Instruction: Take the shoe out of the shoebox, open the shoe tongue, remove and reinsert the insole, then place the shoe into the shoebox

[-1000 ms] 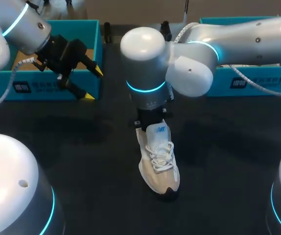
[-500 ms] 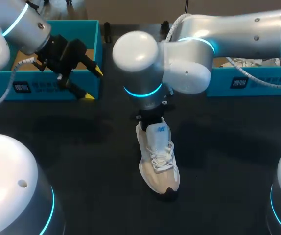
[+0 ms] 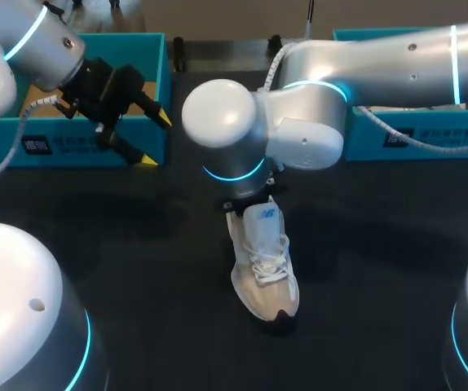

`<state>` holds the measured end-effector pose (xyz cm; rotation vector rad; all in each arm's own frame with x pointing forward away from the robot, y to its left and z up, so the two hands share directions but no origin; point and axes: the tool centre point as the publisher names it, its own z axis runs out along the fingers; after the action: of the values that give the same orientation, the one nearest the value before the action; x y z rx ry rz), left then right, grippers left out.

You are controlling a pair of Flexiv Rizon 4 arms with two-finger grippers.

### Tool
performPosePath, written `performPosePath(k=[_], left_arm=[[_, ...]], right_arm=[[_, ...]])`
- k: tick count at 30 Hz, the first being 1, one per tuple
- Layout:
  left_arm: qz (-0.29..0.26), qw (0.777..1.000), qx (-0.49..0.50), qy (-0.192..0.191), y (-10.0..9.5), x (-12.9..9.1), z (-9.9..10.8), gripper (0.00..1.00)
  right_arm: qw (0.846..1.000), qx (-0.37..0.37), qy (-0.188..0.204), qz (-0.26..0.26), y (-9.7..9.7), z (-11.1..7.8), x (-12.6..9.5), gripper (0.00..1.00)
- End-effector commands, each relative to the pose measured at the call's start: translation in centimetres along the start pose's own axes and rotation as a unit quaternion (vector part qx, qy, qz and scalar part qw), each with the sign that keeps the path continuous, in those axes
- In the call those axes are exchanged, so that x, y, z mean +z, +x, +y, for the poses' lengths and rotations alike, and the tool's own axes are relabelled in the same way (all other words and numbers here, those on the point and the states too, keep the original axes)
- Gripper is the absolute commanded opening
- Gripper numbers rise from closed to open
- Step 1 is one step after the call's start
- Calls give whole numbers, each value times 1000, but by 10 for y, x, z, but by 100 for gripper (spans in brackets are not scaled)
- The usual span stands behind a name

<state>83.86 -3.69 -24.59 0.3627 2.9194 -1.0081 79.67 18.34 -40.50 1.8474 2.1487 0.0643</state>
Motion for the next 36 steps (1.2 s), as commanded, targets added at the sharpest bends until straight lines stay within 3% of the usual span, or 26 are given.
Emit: performPosePath(k=[1,12,19,29,36], left_arm=[[0,1000,0,-3,1,-1,0,100],[0,1000,0,-3,1,-1,0,100],[0,1000,0,-3,1,-1,0,100],[0,1000,0,-3,1,-1,0,100],[0,1000,0,-3,1,-1,0,100]], right_arm=[[1000,-3,4,11,3,0,8,0],[1000,-9,-1,0,3,-2,-18,0],[999,-9,-11,-35,-4,-3,-31,0],[996,-28,8,-83,-11,-8,-16,0],[997,-27,16,-70,-12,-12,-4,0]])
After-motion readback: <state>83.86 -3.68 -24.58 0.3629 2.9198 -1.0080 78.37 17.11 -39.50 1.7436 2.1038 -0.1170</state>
